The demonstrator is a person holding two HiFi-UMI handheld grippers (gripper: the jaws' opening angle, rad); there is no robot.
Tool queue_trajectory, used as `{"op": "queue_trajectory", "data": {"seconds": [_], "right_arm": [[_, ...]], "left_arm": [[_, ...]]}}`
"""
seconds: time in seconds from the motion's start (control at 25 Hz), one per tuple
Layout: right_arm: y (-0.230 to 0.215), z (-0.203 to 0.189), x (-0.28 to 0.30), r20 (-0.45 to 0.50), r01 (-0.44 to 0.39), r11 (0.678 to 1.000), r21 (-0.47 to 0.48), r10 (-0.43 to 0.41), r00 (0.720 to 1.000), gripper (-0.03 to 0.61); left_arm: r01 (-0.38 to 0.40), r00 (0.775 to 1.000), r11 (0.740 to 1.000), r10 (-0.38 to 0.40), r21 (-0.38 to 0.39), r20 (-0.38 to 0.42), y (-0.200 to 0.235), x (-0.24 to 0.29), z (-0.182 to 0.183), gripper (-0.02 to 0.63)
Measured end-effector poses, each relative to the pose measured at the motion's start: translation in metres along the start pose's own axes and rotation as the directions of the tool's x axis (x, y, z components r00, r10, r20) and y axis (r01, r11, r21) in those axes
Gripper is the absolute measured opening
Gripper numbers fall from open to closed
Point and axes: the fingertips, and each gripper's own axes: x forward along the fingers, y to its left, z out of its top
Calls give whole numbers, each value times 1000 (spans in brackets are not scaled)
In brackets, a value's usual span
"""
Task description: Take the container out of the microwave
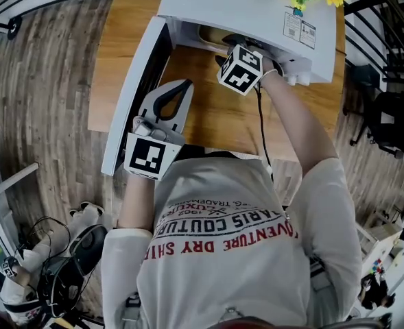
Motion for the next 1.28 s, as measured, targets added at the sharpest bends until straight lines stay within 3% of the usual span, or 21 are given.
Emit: {"op": "queue_trajectory", "data": {"seconds": [0.32, 0.4, 0.8, 1.28], "right_arm": [[-7, -6, 18, -61, 2, 997, -80, -7, 998, 73], [-9, -7, 18, -65, 4, 995, -103, -11, 998, 59], [4, -2, -6, 2, 24, 997, -67, -24, 1000, 41], [40, 18, -69, 152, 56, 993, 103, -71, 986, 37]], "left_arm": [[16, 1000, 1000, -16, -4, -5, 9, 5, -3, 12], [23, 1000, 1000, -23, -5, -3, 9, 9, -2, 12], [35, 999, 999, -35, -4, 16, 2, 6, 5, 12], [40, 999, 998, -40, 43, 11, -7, -23, 12, 12]]}}
